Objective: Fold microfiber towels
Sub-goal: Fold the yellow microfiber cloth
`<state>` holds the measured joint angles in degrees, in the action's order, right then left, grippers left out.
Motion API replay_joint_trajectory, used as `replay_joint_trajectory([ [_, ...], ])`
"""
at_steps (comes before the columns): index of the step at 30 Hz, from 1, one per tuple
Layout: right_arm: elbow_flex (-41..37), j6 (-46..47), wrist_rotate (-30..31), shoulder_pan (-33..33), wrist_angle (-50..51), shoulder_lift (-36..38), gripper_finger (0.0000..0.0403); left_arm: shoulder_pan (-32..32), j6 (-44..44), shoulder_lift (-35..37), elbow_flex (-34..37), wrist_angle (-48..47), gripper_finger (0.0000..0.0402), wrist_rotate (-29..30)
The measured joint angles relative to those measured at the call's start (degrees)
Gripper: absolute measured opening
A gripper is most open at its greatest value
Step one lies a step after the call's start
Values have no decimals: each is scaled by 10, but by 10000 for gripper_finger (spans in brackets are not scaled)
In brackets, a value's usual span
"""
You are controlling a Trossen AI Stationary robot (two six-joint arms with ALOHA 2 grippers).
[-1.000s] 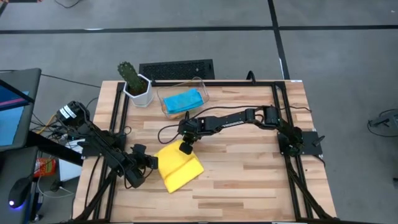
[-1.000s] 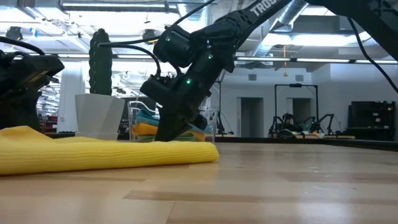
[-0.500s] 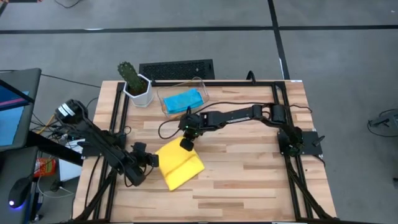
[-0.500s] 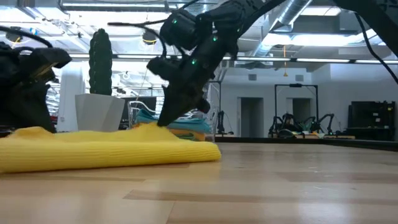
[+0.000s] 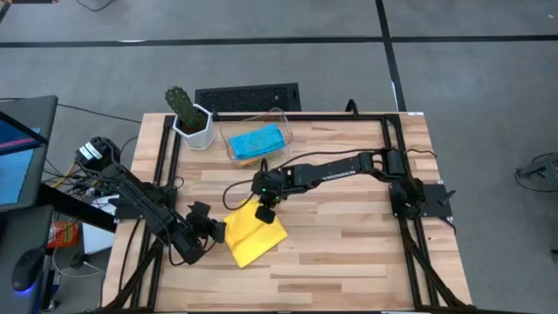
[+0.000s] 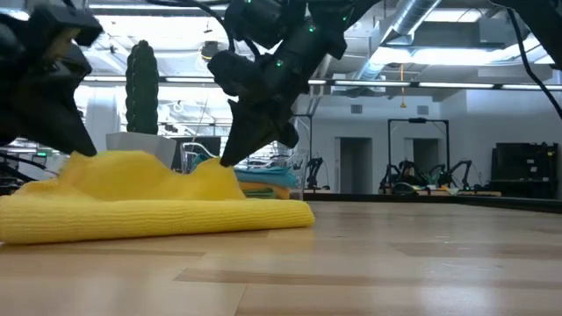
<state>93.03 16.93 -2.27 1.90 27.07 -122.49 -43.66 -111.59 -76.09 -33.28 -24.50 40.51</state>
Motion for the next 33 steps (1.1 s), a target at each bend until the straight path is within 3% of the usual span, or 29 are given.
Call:
replay_joint_trajectory([
  [9,1,-3,11,38,75,36,10,0,80,0,-46,4,0,-3],
  [19,1,0,43,103,130,52,11,0,193,0,-54,136,0,-31],
  [25,1,14,53,130,152,52,12,0,217,-4,-54,143,0,-68],
  [33,-29,27,54,157,156,52,12,0,219,-68,-54,193,0,-138],
])
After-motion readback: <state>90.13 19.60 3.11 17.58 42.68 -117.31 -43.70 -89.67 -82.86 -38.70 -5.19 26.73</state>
